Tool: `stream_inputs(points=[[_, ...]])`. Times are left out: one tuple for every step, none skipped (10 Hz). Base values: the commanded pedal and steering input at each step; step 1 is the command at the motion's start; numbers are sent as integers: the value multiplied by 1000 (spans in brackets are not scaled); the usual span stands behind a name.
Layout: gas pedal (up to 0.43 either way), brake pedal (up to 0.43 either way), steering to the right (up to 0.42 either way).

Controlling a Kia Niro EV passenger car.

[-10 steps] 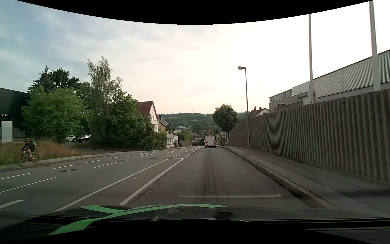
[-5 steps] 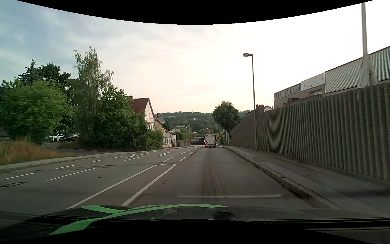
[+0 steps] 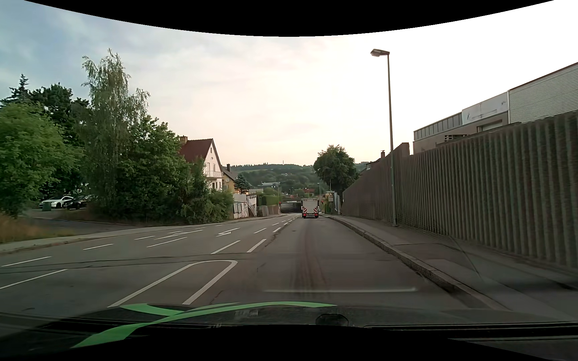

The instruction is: Follow the waypoints while adhering to traffic rules and regulations

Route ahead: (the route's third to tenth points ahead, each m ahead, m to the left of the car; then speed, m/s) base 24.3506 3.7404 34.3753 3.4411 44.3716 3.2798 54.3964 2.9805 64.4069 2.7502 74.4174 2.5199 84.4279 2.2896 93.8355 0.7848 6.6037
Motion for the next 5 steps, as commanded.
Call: stream_inputs(points=[[87,0,4],[87,0,4],[87,0,3],[87,0,3],[87,0,2]])
